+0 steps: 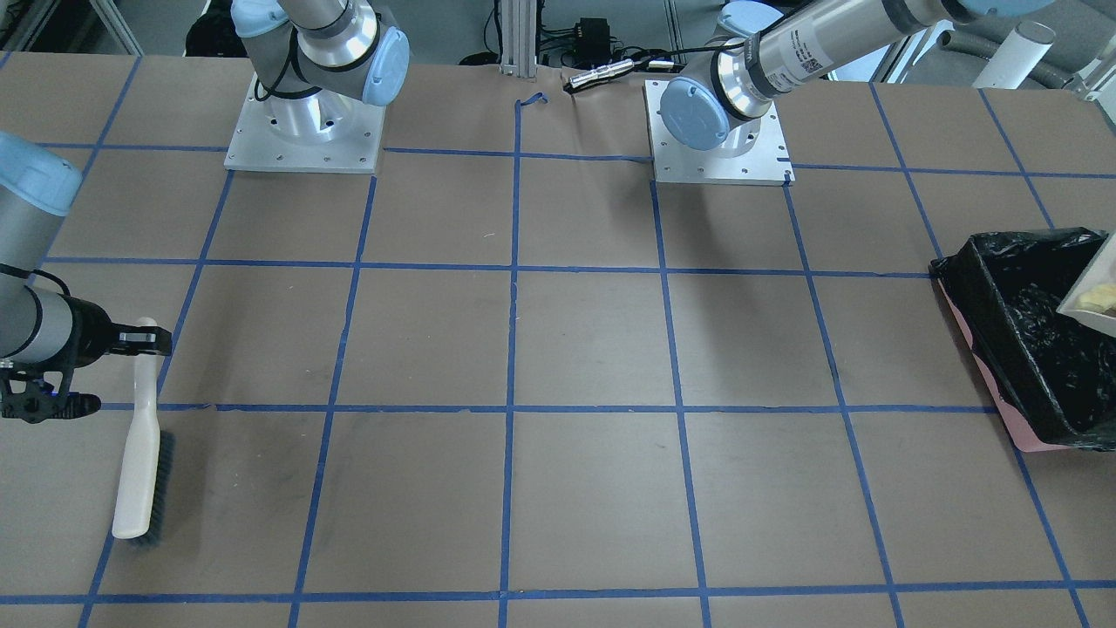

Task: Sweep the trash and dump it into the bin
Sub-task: 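Hold the tipped dustpan over the bin while the right gripper sets down the brush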

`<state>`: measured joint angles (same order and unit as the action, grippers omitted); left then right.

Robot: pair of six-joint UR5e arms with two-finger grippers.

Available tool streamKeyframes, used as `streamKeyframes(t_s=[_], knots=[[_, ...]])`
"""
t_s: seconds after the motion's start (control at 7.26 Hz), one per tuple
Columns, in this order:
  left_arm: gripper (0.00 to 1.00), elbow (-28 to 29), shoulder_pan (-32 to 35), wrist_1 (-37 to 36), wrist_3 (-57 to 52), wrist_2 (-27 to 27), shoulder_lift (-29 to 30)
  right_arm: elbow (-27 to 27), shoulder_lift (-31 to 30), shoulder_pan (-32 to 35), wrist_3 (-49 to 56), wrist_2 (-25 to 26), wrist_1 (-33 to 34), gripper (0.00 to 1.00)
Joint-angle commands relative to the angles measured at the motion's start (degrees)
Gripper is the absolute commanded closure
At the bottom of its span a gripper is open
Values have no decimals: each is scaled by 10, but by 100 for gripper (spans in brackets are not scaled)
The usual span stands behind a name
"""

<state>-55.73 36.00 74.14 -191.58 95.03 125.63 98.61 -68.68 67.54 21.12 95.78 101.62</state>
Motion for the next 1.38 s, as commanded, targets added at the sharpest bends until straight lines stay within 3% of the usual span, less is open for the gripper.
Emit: streamKeyframes(t_s=[0.0, 0.41, 0.69, 0.96, 1.24], knots=[[100, -47, 14, -70, -18, 9, -27, -1, -1, 0, 0, 1, 1, 42], [100, -164, 17, -221, -43, 7, -87, -29, -12, 1, 6, 2, 24, 21], [100, -230, 23, -264, -44, 5, -128, -58, -41, 5, 5, -2, 17, 0], [100, -295, 23, -325, -57, 5, -165, -77, -85, 6, 4, -4, -24, 0], [100, -315, 23, -354, -69, 5, -184, -101, -128, 12, -3, -7, -103, 0]])
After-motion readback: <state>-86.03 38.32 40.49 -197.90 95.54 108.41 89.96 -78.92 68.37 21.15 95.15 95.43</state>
